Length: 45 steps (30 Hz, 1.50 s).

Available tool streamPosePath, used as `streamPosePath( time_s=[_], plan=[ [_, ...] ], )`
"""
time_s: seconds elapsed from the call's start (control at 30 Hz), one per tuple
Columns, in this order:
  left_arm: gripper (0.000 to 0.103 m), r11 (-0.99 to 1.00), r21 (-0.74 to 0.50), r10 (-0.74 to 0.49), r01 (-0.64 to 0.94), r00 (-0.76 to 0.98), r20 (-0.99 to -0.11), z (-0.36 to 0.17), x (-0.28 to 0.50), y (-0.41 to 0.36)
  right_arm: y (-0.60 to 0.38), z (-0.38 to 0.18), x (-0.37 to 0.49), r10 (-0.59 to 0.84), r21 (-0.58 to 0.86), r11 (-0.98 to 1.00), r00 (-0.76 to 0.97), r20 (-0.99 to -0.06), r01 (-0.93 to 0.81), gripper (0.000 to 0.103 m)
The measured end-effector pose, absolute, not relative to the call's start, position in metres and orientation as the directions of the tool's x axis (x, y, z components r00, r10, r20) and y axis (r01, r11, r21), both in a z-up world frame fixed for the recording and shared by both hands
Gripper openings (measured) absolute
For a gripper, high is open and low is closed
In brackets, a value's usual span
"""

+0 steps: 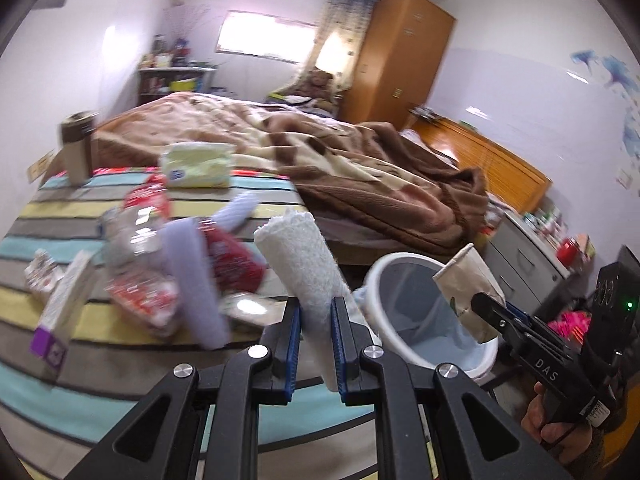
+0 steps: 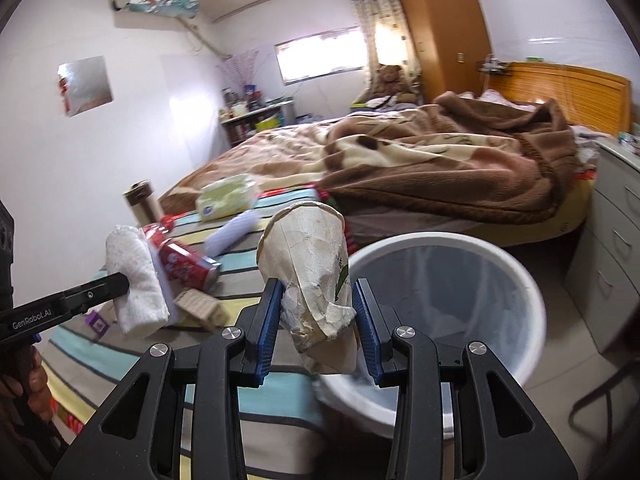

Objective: Collect trash
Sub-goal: 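Carry towel and paper bag to the white bin and open both tools, then grasp the red-label plastic bottle with the left tool while the right tool grasps the milk can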

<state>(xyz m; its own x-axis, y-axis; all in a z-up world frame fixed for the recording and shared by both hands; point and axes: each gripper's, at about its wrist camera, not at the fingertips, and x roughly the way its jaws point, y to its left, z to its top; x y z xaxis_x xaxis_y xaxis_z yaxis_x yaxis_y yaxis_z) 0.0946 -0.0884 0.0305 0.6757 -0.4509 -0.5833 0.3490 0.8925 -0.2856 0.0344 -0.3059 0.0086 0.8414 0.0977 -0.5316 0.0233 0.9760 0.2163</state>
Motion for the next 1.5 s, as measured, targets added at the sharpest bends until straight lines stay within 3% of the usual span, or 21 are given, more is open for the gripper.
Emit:
streamPosePath(
  time_s=[0.23, 0.8, 0.93, 1.03, 1.1, 1.23, 1.37, 1.5],
  plan=[
    [0.015, 0.832, -0.295, -0.546, 0.471, 0.593, -0.592, 0.028, 0.11, -0.149, -0.331, 0.003, 0.036, 0.014, 0.206, 0.971, 0.833, -0.553, 0.121, 0.038],
    [0.015, 0.765, -0.249, -0.575, 0.595, 0.456, -0.679, -0.003, 0.144, -0.253, -0.37, -0.023, 0.047, -0.095, 0.163, 0.951, 0.752, -0.652, 0.263, 0.04],
    [0.016, 0.75, -0.255, -0.584, 0.611, 0.429, -0.689, -0.007, 0.15, -0.261, -0.375, -0.027, 0.049, -0.109, 0.154, 0.948, 0.736, -0.668, 0.28, 0.046],
    [0.025, 0.745, -0.269, -0.592, 0.611, 0.418, -0.689, -0.009, 0.153, -0.259, -0.378, -0.028, 0.049, -0.099, 0.168, 0.944, 0.73, -0.676, 0.284, 0.048],
    [0.04, 0.745, -0.279, -0.598, 0.606, 0.421, -0.681, -0.008, 0.155, -0.255, -0.376, -0.028, 0.048, -0.097, 0.167, 0.946, 0.734, -0.673, 0.279, 0.049],
    [0.045, 0.747, -0.308, -0.612, 0.589, 0.428, -0.665, -0.003, 0.157, -0.242, -0.371, -0.025, 0.048, -0.089, 0.169, 0.949, 0.739, -0.668, 0.267, 0.065],
    [0.055, 0.764, -0.32, -0.607, 0.56, 0.459, -0.648, 0.003, 0.157, -0.219, -0.363, -0.017, 0.051, -0.074, 0.182, 0.951, 0.754, -0.652, 0.25, 0.065],
    [0.057, 0.791, -0.336, -0.593, 0.512, 0.506, -0.626, 0.011, 0.158, -0.186, -0.35, -0.011, 0.055, -0.045, 0.197, 0.956, 0.773, -0.633, 0.217, 0.065]
  ],
)
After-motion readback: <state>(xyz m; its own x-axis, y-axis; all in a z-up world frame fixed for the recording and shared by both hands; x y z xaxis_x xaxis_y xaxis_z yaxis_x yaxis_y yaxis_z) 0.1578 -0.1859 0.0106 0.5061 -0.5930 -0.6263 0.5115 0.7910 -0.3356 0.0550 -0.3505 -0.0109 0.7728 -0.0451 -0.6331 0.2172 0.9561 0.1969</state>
